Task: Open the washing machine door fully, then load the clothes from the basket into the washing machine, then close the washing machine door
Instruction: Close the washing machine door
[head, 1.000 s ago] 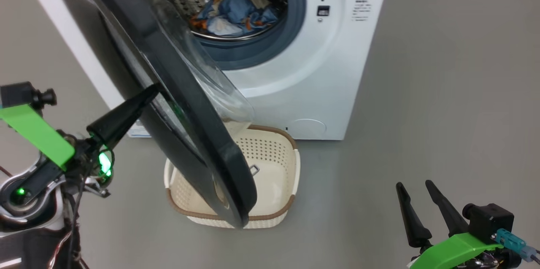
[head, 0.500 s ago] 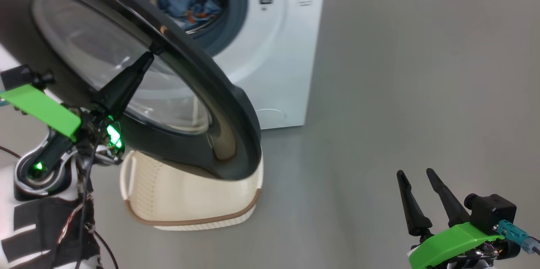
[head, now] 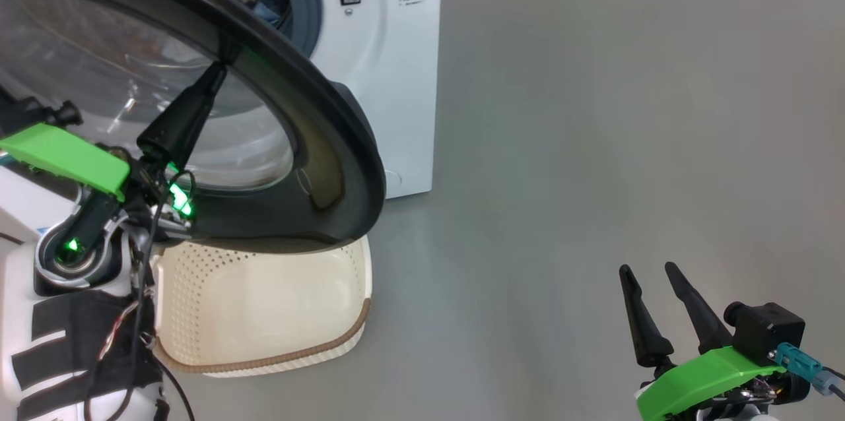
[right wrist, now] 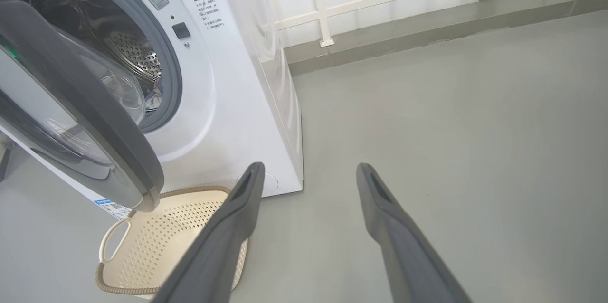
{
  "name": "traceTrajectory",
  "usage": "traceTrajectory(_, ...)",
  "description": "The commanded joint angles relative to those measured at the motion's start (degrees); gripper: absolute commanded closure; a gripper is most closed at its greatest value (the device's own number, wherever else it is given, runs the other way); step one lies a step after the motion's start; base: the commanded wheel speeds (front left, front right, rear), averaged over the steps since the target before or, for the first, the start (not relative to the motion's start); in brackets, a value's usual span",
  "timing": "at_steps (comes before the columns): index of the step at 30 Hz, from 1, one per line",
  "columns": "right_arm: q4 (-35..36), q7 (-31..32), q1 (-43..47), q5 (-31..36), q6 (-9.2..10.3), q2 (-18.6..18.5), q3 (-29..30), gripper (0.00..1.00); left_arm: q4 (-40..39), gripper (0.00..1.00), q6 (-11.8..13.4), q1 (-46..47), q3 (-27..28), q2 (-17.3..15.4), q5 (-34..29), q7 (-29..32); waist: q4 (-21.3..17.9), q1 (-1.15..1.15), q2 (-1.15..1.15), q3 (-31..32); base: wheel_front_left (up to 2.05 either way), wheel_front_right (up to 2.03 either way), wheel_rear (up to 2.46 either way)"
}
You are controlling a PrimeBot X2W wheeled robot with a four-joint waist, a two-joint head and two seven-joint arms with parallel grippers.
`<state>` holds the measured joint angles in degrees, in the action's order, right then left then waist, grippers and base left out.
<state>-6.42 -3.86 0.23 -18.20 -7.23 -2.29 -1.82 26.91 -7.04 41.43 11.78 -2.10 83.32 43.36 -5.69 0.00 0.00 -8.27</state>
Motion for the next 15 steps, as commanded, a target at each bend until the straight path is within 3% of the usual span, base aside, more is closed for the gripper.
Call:
traceTrajectory(1,1.14,-0.61,-2.11,-0.91,-0.25,-0.59,-1.58,0.00,-1.52,1.00,-0.43,2.10,1.16,-1.80,-0.52,-0.62,-0.49,0.00,0.00,0.05,0.00,0.00,0.00)
traceTrajectory(15,-0.07,-1.09,-2.09,-1.02,-0.25,-0.59,-1.75,0.00,-1.62,1.00,-0.44,-0.50,0.24,-1.87,-0.30,-7.61,-1.32,0.00,0.00,2.17,0.00,0.00,0.00)
